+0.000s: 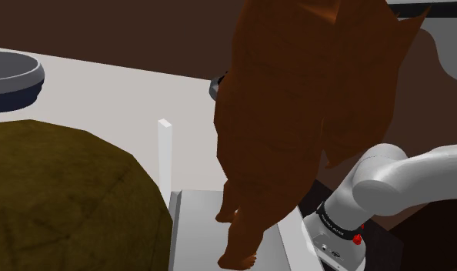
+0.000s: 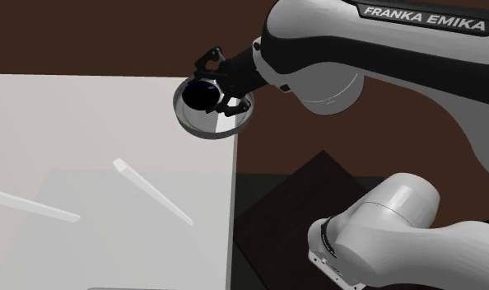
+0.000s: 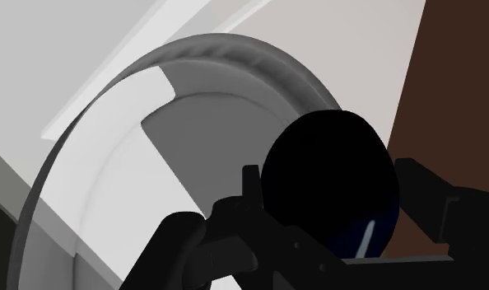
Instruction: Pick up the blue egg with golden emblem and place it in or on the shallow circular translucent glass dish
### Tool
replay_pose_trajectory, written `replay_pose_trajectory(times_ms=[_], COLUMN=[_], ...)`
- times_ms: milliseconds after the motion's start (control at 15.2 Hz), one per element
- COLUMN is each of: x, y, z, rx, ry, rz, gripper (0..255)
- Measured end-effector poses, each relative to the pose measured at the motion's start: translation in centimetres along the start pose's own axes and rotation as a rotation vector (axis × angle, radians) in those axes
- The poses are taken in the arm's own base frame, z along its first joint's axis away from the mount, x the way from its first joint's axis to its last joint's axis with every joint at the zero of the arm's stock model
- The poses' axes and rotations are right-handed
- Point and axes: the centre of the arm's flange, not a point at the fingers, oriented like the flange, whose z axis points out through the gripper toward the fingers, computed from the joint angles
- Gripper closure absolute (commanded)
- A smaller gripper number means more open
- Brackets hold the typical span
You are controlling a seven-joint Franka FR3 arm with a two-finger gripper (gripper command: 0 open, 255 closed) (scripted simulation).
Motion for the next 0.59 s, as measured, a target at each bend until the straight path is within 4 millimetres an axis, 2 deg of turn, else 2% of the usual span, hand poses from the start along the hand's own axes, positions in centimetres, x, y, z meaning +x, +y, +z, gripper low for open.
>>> replay_pose_trajectory(times_ms=[594], x=[-1.6], y=[-3.0], z=[-2.4], rx=[0.000], ry=[0.000], rz=[0.000], gripper=[255])
